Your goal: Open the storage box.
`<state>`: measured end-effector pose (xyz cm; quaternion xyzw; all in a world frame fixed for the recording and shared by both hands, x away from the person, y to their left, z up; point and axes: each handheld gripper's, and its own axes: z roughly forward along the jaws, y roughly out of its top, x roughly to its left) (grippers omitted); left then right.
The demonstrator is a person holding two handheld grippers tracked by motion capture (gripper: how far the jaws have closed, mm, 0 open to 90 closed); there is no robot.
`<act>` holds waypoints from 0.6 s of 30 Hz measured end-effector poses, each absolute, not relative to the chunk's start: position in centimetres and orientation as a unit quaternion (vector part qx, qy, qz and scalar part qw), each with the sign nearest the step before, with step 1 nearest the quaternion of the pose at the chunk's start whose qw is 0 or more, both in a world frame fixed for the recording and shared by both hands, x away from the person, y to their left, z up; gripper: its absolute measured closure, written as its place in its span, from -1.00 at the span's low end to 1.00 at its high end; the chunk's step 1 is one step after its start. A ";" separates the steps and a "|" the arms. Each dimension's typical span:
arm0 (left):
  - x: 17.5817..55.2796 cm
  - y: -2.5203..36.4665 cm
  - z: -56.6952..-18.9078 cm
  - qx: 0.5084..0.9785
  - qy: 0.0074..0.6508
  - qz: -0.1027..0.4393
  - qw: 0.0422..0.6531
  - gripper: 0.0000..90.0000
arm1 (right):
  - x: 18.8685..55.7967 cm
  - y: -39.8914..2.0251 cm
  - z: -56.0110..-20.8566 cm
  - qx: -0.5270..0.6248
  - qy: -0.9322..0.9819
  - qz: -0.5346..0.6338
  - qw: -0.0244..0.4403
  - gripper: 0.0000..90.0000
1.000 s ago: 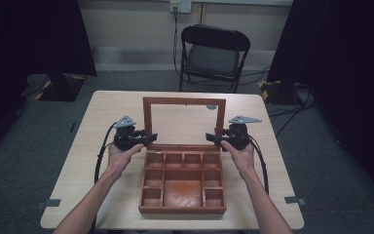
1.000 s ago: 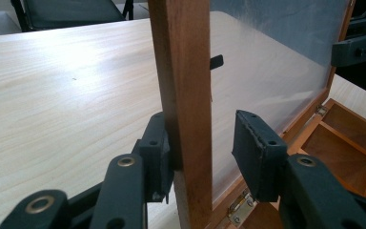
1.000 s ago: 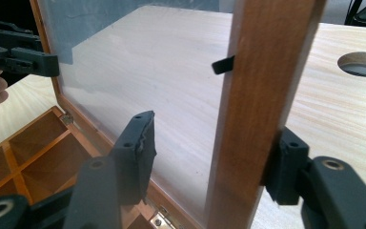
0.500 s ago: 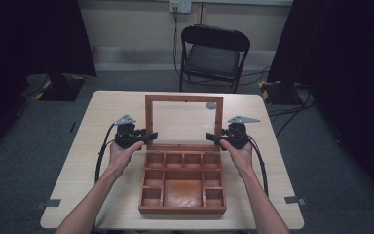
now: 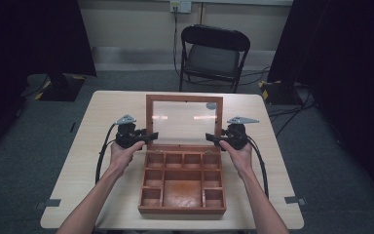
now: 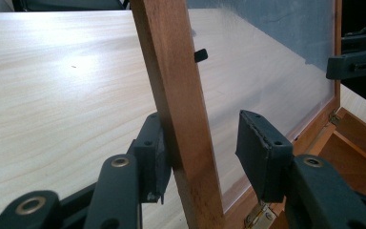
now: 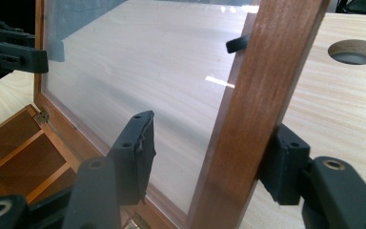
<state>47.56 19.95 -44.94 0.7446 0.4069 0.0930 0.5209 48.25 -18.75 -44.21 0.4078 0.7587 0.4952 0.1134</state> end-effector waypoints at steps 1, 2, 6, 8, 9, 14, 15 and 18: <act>47.6 19.9 -45.0 0.745 0.406 0.095 0.520 0.21 | 48.2 -18.7 -44.2 0.409 0.759 0.493 0.114 -0.08; 47.6 19.9 -45.0 0.746 0.405 0.094 0.519 0.20 | 48.2 -18.6 -44.3 0.410 0.758 0.494 0.113 -0.09; 47.6 19.9 -45.1 0.745 0.410 0.092 0.518 0.18 | 48.3 -18.6 -44.4 0.413 0.757 0.495 0.112 -0.11; 47.7 19.9 -45.3 0.747 0.409 0.091 0.516 0.16 | 48.4 -18.5 -44.7 0.417 0.755 0.495 0.107 -0.13; 47.7 20.0 -45.5 0.744 0.413 0.088 0.518 0.15 | 48.5 -18.4 -44.8 0.418 0.754 0.495 0.108 -0.17; 47.7 19.9 -45.8 0.741 0.419 0.086 0.518 0.13 | 48.6 -18.2 -45.1 0.425 0.751 0.494 0.107 -0.22; 47.7 19.9 -45.9 0.741 0.419 0.085 0.518 0.13 | 48.7 -18.3 -45.2 0.427 0.750 0.495 0.104 -0.23; 47.8 19.9 -46.0 0.741 0.420 0.084 0.517 0.10 | 48.8 -18.3 -45.4 0.428 0.751 0.493 0.098 -0.25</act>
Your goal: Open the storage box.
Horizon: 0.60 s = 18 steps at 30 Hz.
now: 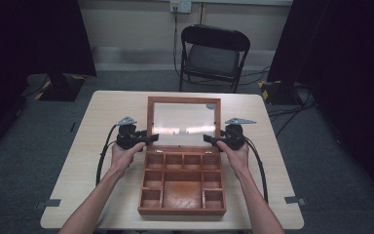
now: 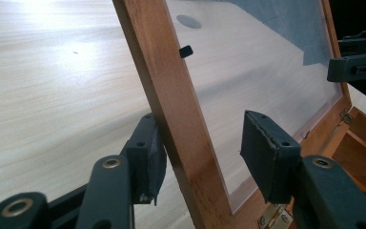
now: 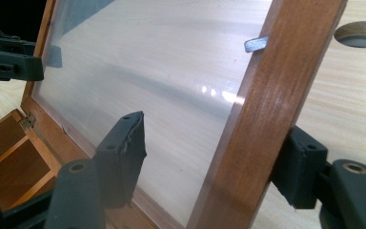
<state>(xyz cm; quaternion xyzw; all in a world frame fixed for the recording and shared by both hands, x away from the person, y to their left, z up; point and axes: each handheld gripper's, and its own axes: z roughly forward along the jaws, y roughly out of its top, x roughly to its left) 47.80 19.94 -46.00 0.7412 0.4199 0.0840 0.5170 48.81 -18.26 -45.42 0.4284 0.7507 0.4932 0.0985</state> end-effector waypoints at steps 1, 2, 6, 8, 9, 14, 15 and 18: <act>47.8 19.9 -46.1 0.741 0.420 0.084 0.516 0.10 | 48.8 -18.3 -45.4 0.428 0.751 0.493 0.098 -0.25; 47.8 19.9 -46.1 0.742 0.421 0.084 0.515 0.09 | 48.9 -18.3 -45.5 0.428 0.751 0.493 0.098 -0.27; 47.9 19.8 -46.4 0.745 0.425 0.084 0.507 0.03 | 49.1 -18.1 -46.0 0.432 0.754 0.486 0.092 -0.36; 47.9 19.9 -46.5 0.745 0.427 0.082 0.506 0.03 | 49.1 -18.1 -46.1 0.434 0.754 0.485 0.090 -0.37; 48.0 19.9 -46.6 0.744 0.427 0.081 0.507 0.03 | 49.1 -18.1 -46.2 0.434 0.754 0.485 0.088 -0.38; 48.1 20.0 -46.8 0.747 0.428 0.078 0.504 0.02 | 49.3 -18.1 -46.5 0.440 0.754 0.481 0.080 -0.43; 48.1 20.0 -46.9 0.746 0.429 0.078 0.503 0.01 | 49.3 -18.1 -46.5 0.441 0.754 0.481 0.079 -0.44; 48.2 20.2 -47.2 0.751 0.430 0.079 0.495 -0.03 | 49.5 -18.0 -46.8 0.446 0.756 0.473 0.080 -0.51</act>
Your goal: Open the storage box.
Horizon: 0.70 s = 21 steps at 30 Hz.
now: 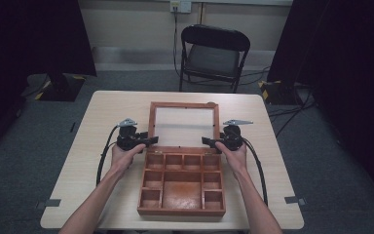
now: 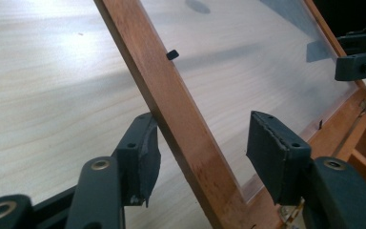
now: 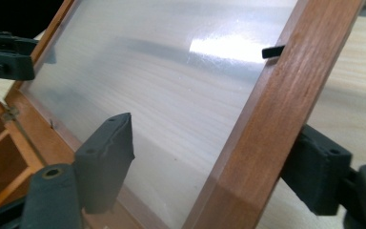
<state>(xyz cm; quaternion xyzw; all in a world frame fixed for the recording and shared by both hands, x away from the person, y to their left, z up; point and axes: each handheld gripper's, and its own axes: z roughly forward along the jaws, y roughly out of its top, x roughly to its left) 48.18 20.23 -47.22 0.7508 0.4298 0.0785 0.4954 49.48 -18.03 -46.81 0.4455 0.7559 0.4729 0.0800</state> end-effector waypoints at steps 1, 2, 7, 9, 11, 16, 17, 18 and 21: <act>48.2 20.2 -47.4 0.748 0.434 0.075 0.496 -0.04 | 49.5 -18.0 -46.9 0.449 0.756 0.470 0.080 -0.53; 48.2 20.3 -47.5 0.746 0.436 0.071 0.498 -0.05 | 49.6 -18.0 -47.0 0.452 0.756 0.468 0.077 -0.55; 48.3 20.4 -47.9 0.740 0.443 0.062 0.502 -0.06 | 49.7 -18.0 -47.4 0.457 0.755 0.465 0.075 -0.58; 48.4 20.4 -47.9 0.740 0.443 0.062 0.502 -0.07 | 49.7 -17.9 -47.4 0.459 0.754 0.464 0.076 -0.60; 48.3 20.4 -47.9 0.742 0.442 0.061 0.501 -0.08 | 49.7 -17.9 -47.5 0.460 0.753 0.464 0.076 -0.61; 48.4 20.3 -48.0 0.744 0.441 0.060 0.499 -0.14 | 49.7 -17.9 -47.6 0.461 0.753 0.464 0.074 -0.62; 48.4 20.2 -48.1 0.742 0.444 0.058 0.499 -0.15 | 49.8 -17.9 -47.6 0.461 0.753 0.464 0.072 -0.63; 48.4 20.2 -48.1 0.743 0.444 0.055 0.497 -0.17 | 49.8 -17.9 -47.6 0.462 0.754 0.462 0.074 -0.63; 48.5 20.1 -48.5 0.742 0.448 0.048 0.497 -0.27 | 49.9 -18.0 -47.9 0.466 0.753 0.459 0.073 -0.66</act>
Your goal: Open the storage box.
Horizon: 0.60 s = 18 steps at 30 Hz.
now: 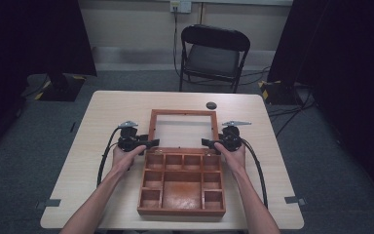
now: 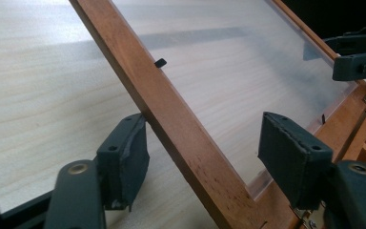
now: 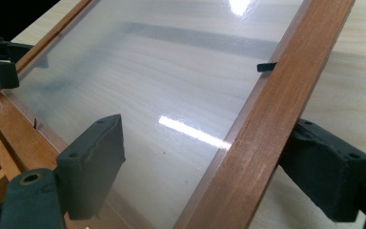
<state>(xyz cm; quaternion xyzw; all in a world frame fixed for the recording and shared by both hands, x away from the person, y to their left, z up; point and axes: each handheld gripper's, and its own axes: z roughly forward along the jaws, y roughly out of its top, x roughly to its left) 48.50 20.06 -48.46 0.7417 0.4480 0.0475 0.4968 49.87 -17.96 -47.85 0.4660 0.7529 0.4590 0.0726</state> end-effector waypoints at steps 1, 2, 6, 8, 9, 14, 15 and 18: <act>48.5 20.0 -48.5 0.742 0.449 0.048 0.496 -0.28 | 49.9 -18.0 -47.9 0.466 0.752 0.461 0.072 -0.66; 48.5 20.0 -48.5 0.741 0.449 0.048 0.496 -0.28 | 49.9 -18.0 -48.0 0.467 0.751 0.462 0.070 -0.66; 48.5 20.0 -48.4 0.746 0.446 0.059 0.490 -0.33 | 49.9 -18.0 -48.0 0.467 0.752 0.460 0.072 -0.67; 48.4 19.9 -48.3 0.752 0.441 0.071 0.484 -0.29 | 49.9 -18.0 -48.0 0.472 0.752 0.453 0.077 -0.71; 48.4 19.9 -48.3 0.752 0.441 0.071 0.484 -0.30 | 49.9 -18.0 -48.0 0.472 0.752 0.453 0.077 -0.71; 48.3 19.9 -48.1 0.752 0.439 0.070 0.486 -0.30 | 50.2 -18.5 -48.9 0.487 0.743 0.457 0.041 -0.71; 48.3 19.9 -48.2 0.752 0.440 0.067 0.486 -0.30 | 50.2 -18.5 -48.9 0.488 0.742 0.458 0.040 -0.71; 48.3 20.0 -48.3 0.753 0.440 0.066 0.485 -0.31 | 50.2 -18.5 -48.9 0.488 0.743 0.456 0.039 -0.70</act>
